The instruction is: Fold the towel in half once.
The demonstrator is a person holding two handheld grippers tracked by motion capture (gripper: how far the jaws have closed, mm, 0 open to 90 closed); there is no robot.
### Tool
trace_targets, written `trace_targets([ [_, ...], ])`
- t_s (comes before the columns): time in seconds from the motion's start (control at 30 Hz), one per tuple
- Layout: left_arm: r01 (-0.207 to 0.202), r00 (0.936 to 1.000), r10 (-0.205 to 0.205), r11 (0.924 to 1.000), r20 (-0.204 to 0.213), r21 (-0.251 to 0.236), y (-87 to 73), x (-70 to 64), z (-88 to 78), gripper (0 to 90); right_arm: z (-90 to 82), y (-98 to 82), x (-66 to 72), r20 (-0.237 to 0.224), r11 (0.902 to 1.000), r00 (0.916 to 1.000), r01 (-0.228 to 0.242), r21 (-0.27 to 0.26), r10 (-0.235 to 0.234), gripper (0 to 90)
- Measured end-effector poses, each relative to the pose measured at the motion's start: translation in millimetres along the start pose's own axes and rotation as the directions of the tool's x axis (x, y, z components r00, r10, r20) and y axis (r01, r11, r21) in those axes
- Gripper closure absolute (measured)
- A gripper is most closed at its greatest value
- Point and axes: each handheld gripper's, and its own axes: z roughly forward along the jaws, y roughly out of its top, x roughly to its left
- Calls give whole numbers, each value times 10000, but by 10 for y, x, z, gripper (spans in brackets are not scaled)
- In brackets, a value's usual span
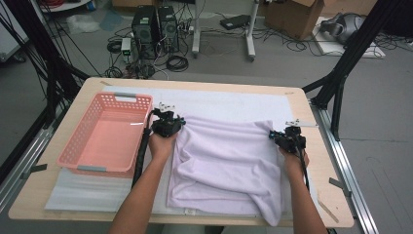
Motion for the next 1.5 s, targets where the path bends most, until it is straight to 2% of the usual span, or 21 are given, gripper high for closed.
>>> trace_targets([
  [0.13, 67, 9998, -65, 9999, -201, 106, 119, 48, 186, 851, 130, 140, -64, 151, 9999, 9999, -6, -165, 8, 860],
  [0.23, 207, 9997, -204, 9994, -109, 269, 193, 114, 301, 850, 226, 220, -112, 206, 9999, 9998, -52, -122, 55, 860],
  [0.43, 661, 9977, -662, 9978, 148, 52, 285, 205, 445, 839, 386, 308, -191, 420, 9999, 9990, -161, -49, 163, 858],
  [0.47, 749, 9972, -749, 9972, 53, 42, 281, 210, 448, 801, 414, 317, -202, 453, 9998, 9988, -200, -8, 200, 856],
  [0.5, 939, 9956, -940, 9956, 29, 50, 278, 219, 447, 714, 430, 314, -203, 535, 9998, 9984, -198, -86, 202, 850],
  [0.57, 1191, 9926, -1198, 9924, 222, 304, 276, 232, 431, 540, 451, 299, -200, 590, 9989, 9972, -447, -130, 454, 760],
  [0.63, 1011, 9931, -1042, 9933, 540, 568, 277, 200, 377, 487, 430, 291, -214, 672, 9976, 9954, -678, -143, 686, 641],
  [0.7, 513, 9960, -560, 9965, 700, 667, 277, 139, 318, 452, 360, 301, -235, 556, 9967, 9953, -777, -238, 789, 614],
  [0.77, 480, 9952, -496, 9986, 840, 212, 246, 102, 235, 461, 255, 331, -247, 548, 9963, 9956, -743, -423, 765, 614],
  [0.8, 472, 9947, -487, 9987, 908, 196, 228, 93, 203, 464, 195, 345, -255, 487, 9951, 9952, -821, -561, 848, 615],
  [0.9, 217, 9890, -344, 9958, 1441, 888, 184, 47, 172, 448, 45, 366, -284, 246, 9953, 9974, -653, -711, 672, 622],
  [1.03, -99, 9872, -30, 9967, 1597, 800, 86, -5, 79, 407, -94, 313, -278, -161, 9983, 9994, -299, -508, 291, 621],
  [1.1, -354, 9842, 84, 9881, 1771, 1500, 42, -25, 69, 359, -125, 286, -264, -512, 9995, 9982, -307, -96, 302, 599],
  [1.13, -519, 9850, 237, 9854, 1711, 1622, 16, -45, 56, 362, -134, 272, -237, -805, 9996, 9963, -289, 78, 294, 599],
  [1.2, -730, 9834, 481, 9877, 1752, 1385, -50, -66, 15, 383, -145, 228, -142, -869, 9997, 9960, 203, 116, -193, 599],
  [1.3, -1381, 9828, 1096, 9706, 1486, 1969, -130, -111, 44, 462, -63, 139, -51, -1212, 9967, 9913, 593, 553, -522, 598],
  [1.33, -1562, 9821, 1340, 9721, 1320, 1751, -147, -140, 32, 486, -20, 109, -21, -1289, 9949, 9902, 643, 779, -539, 604],
  [1.37, -1777, 9784, 1567, 9708, 1345, 1611, -165, -166, 29, 611, 26, 80, 17, -1356, 9923, 9889, 740, 991, -602, 630],
  [1.4, -2005, 9754, 1809, 9656, 1263, 1657, -177, -194, 38, 706, 71, 54, 60, -1320, 9866, 9873, 1049, 1251, -882, 677],
  [1.47, -1991, 9768, 1833, 9678, 1110, 1540, -178, -222, 39, 831, 106, 28, 138, -893, 9787, 9837, 1665, 1203, -1564, 807],
  [1.5, -1930, 9781, 1784, 9702, 1070, 1465, -170, -222, 45, 850, 111, 39, 146, -977, 9782, 9826, 1692, 1203, -1579, 868],
])
